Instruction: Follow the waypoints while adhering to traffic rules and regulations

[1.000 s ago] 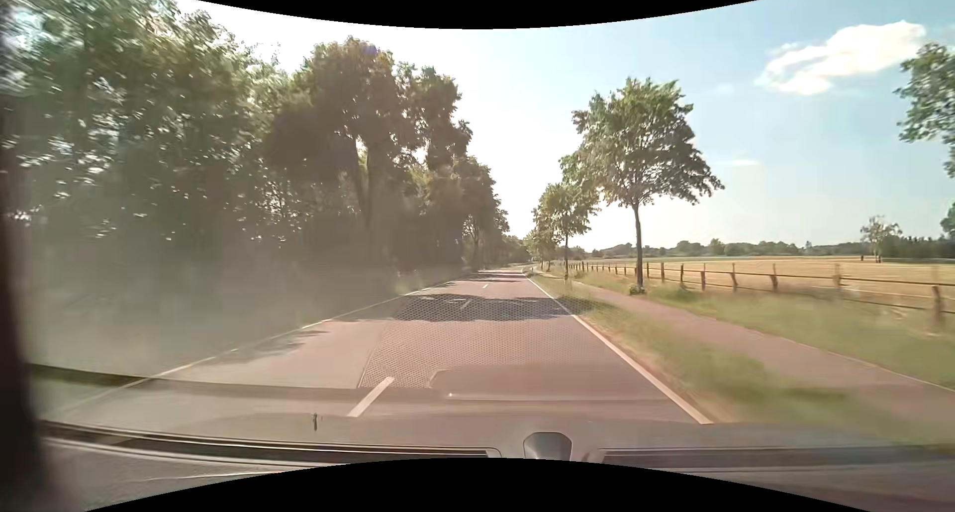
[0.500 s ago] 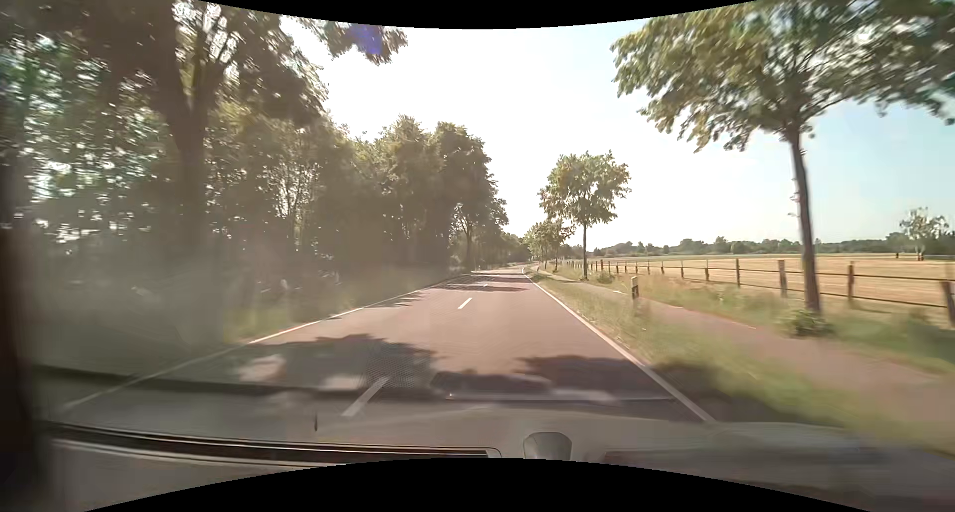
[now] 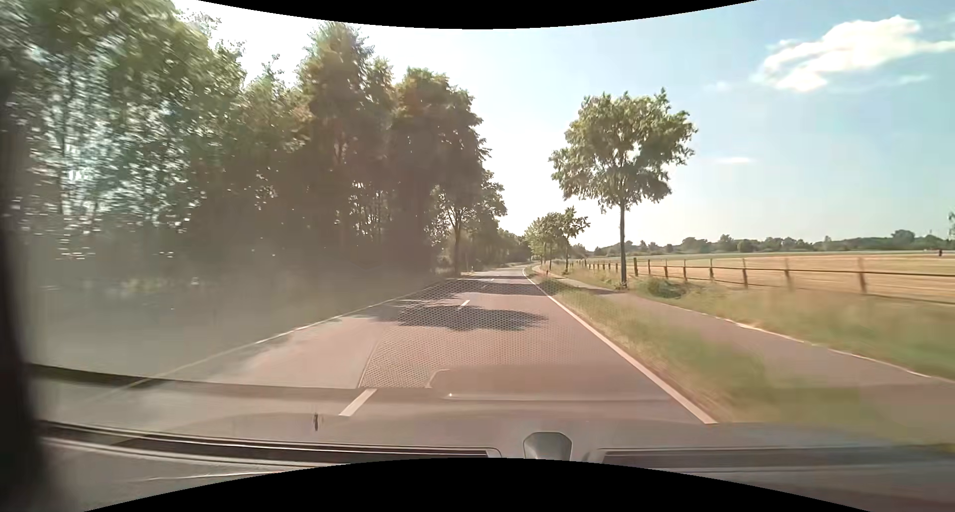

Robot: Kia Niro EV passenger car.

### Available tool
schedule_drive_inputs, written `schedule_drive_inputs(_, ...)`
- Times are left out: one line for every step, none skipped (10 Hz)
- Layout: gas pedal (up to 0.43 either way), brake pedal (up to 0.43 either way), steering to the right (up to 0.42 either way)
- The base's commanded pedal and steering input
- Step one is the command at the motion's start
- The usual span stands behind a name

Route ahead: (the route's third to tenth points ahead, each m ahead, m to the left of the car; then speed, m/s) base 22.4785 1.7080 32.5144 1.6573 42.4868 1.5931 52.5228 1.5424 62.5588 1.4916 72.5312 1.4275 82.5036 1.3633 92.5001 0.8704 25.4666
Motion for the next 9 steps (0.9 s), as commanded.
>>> schedule_drive_inputs(0.5, 0.006, 0.002)
schedule_drive_inputs(0.5, 0.006, 0.002)
schedule_drive_inputs(0.5, 0.006, 0.003)
schedule_drive_inputs(0.5, 0.006, 0.003)
schedule_drive_inputs(0.5, 0.006, 0.003)
schedule_drive_inputs(0.5, 0.006, 0.003)
schedule_drive_inputs(0.5, 0.006, 0.003)
schedule_drive_inputs(0.488, 0.006, 0.003)
schedule_drive_inputs(0.488, 0.006, 0.003)
